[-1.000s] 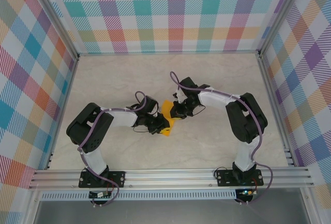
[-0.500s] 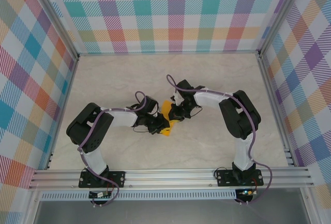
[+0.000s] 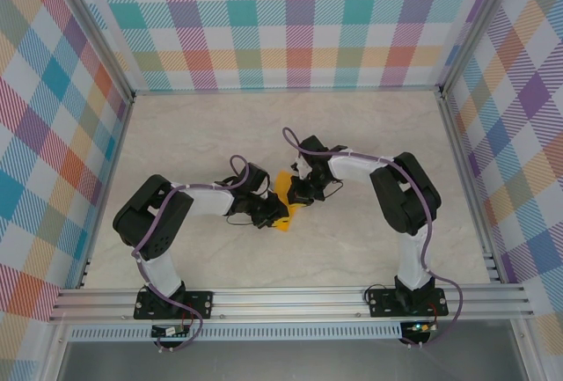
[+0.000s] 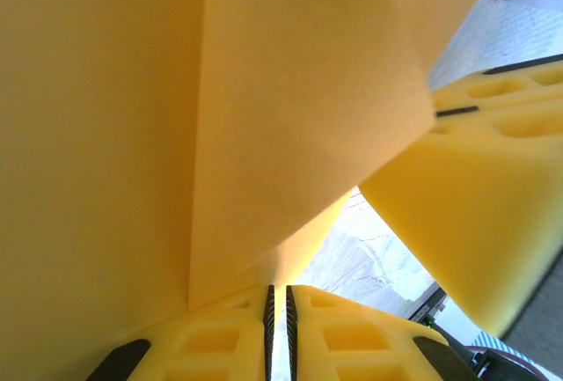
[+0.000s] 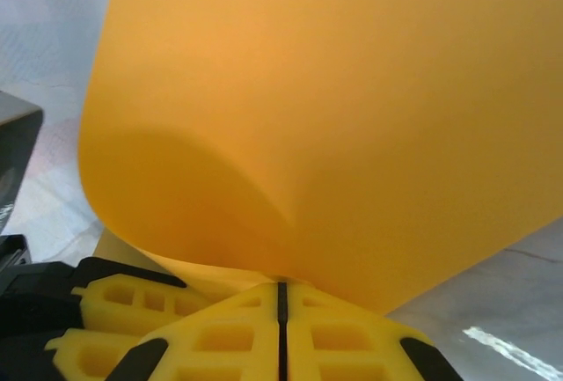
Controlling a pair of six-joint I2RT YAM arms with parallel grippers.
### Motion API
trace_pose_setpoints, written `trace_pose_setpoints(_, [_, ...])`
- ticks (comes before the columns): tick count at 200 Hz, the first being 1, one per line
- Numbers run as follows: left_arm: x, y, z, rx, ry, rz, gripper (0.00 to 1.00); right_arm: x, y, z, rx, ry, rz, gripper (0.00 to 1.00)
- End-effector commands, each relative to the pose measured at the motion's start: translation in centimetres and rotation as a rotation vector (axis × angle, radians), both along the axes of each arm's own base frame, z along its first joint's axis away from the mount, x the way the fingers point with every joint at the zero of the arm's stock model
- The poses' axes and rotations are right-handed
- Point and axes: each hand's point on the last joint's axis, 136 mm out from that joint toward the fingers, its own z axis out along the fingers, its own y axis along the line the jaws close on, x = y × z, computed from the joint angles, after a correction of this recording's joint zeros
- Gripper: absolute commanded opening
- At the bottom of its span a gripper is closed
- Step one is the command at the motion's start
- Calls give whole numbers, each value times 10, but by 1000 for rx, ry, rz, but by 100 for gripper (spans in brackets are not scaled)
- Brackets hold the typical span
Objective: Fold a paper plane with a square sheet of paper (pick it up from the middle)
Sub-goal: Fold the triangle a second time at the center of the table.
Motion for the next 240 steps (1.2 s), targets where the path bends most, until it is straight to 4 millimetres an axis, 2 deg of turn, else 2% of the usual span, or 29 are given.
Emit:
trace_pose_setpoints(1, [-18,14,-25,99,82,-4,15,2,2,-2,-16,8,-4,8])
trace_pose_setpoints(41, [-18,14,-25,98,82,-6,15,0,-2,-8,-40,18,-9,8])
trace_pose_setpoints(58, [-16,12,-18,88,66,-6,15,-1,-5,-12,-60,25,-10,8])
trace_pose_setpoints(106, [9,7,39,38,-125,-3,16,-6,-12,-20,-100,40,-14,7])
trace_pose_setpoints(123, [17,14,47,48,-167,23,17,-6,-13,-20,-100,41,-14,8])
trace_pose_setpoints(154, [28,23,39,69,-176,66,17,-6,-12,-20,-100,40,-13,7])
trace_pose_setpoints(240, [47,22,18,116,-168,57,15,-7,-13,-18,-98,39,-16,7])
